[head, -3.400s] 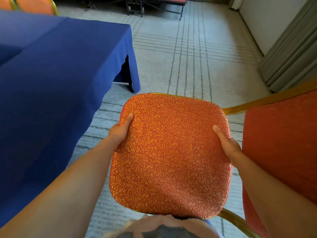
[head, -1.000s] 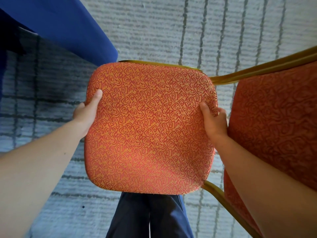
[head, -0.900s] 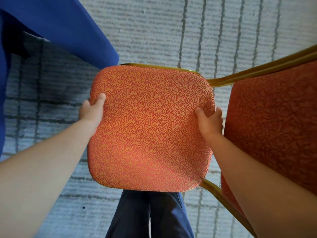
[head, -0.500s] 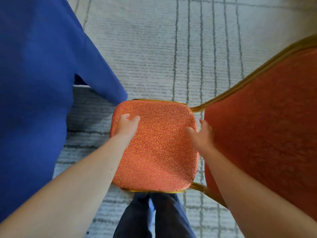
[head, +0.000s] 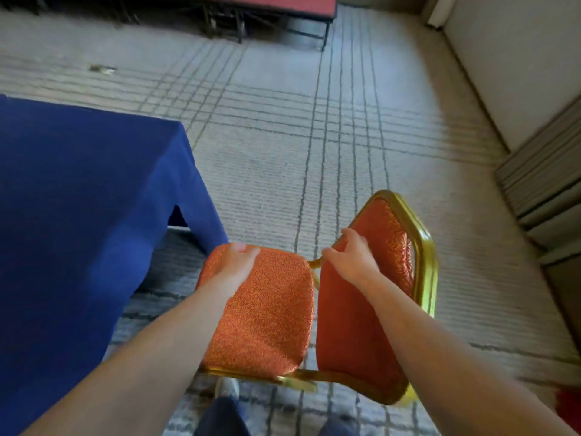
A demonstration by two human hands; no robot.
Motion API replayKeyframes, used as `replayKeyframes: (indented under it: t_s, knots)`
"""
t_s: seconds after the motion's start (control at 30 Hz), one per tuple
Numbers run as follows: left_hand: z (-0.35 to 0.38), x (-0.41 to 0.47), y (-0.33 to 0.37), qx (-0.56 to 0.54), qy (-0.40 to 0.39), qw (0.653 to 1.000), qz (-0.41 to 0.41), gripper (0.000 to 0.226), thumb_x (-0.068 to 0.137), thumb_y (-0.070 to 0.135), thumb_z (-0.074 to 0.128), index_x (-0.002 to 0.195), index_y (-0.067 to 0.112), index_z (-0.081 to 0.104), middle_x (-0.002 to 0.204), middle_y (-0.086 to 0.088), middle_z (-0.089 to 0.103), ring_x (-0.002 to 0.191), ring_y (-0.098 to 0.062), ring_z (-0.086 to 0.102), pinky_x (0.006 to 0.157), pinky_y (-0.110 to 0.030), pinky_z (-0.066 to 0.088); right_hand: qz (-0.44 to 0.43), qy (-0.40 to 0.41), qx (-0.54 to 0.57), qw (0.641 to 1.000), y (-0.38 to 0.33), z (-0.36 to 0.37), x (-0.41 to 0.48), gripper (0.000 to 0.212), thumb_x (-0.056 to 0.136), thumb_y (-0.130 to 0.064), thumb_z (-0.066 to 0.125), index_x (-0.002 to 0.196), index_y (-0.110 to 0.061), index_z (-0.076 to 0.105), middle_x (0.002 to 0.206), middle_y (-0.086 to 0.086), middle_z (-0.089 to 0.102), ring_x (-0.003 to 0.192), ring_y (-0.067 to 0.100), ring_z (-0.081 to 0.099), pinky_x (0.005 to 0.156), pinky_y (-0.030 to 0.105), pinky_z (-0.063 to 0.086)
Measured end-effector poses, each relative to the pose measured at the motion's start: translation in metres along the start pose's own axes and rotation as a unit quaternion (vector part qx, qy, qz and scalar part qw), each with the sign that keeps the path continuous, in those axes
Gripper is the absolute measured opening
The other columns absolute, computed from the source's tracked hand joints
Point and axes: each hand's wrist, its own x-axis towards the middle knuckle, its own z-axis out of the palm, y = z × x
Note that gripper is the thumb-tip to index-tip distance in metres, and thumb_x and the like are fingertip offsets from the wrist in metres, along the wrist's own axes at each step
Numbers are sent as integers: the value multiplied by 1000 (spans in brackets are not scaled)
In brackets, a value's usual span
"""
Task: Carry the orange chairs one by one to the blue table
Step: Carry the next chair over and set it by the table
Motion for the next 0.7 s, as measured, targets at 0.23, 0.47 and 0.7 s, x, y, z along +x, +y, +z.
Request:
replayKeyframes:
  t_s: [0.23,0.47,0.7]
  knots:
    - [49,-81,44,-77,47,996,27,36,98,45,45,109,15,61,102,-10,62,99,-29,60,90,-38,46,-136,-109,-163,971,12,-70,-2,89,87,-37,67,156,-19,14,157,16,20,143,37,24,113,47,33]
    - [98,-138,36,-132,108,985,-14,40,102,41,36,91,10,59,87,-8,58,77,-19,56,69,-31,46,-235,-184,-250,921,7,-103,14,80,92,-39,63,156,-21,18,159,12,19,145,36,23,112,49,35]
    - [115,-121,33,-208,154,964,-64,35,99,37,48,114,8,63,116,-16,61,113,-32,58,97,-42,45,-240,-223,-304,895,-5,-95,65,80,92,-40,62,156,-21,19,158,13,27,143,34,30,111,48,37]
